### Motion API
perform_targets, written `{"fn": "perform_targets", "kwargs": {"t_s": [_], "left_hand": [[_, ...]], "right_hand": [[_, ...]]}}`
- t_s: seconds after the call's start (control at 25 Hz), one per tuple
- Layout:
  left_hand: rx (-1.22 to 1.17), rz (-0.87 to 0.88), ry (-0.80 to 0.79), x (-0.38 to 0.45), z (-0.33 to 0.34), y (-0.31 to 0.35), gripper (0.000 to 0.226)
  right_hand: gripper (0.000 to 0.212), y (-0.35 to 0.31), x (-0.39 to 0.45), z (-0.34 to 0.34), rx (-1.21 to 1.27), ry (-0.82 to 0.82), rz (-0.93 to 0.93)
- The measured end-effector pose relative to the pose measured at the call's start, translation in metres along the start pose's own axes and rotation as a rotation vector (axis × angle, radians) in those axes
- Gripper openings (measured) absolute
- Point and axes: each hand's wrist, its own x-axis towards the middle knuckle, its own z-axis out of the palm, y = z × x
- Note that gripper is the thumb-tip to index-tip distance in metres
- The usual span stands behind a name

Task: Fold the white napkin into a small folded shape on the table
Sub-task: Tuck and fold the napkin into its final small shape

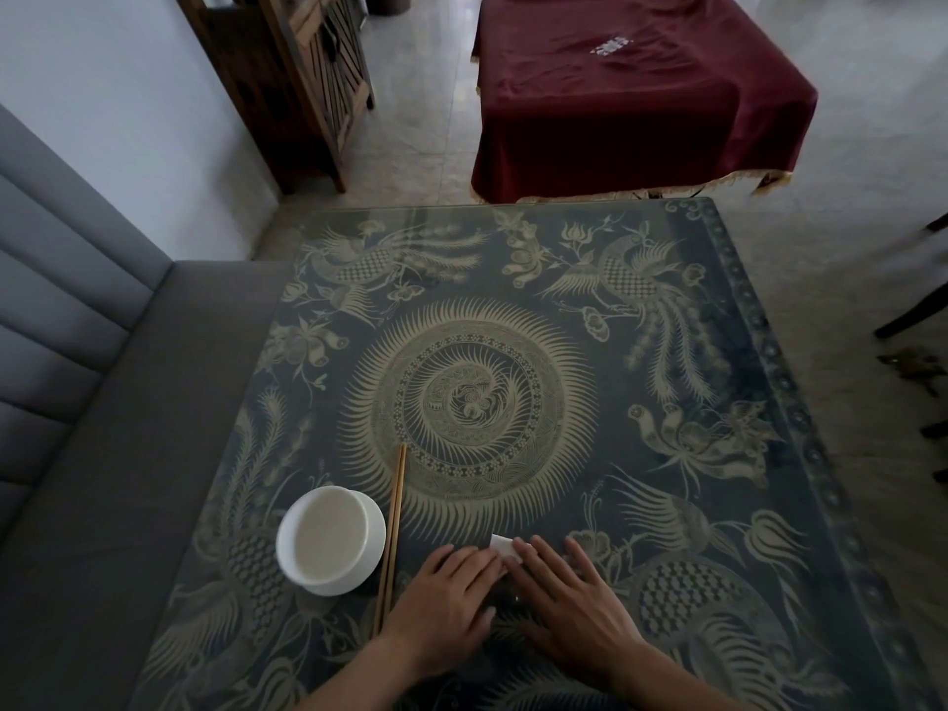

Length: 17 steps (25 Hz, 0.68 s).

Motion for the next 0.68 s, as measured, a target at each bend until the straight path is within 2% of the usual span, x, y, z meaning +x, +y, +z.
{"fn": "perform_targets", "kwargs": {"t_s": [0.16,0.36,0.52,0.68], "left_hand": [[-0.037,0.004,-0.011,0.015,-0.01,0.0,0.042],[-0.018,0.011,-0.065,0.007,-0.007,-0.005,0.056],[0.01,0.012,-0.092,0.005,-0.008,-0.004,0.061],[0.018,0.01,-0.088,0.005,-0.009,-0.004,0.059]], "right_hand": [[0.072,-0.006,0.007,-0.003,-0.028,-0.028,0.03],[0.083,-0.002,0.005,0.006,-0.007,0.026,-0.02],[0.089,-0.001,0.006,0.008,-0.036,-0.002,-0.024],[0.083,0.01,0.0,0.01,-0.051,-0.021,0.001]]}}
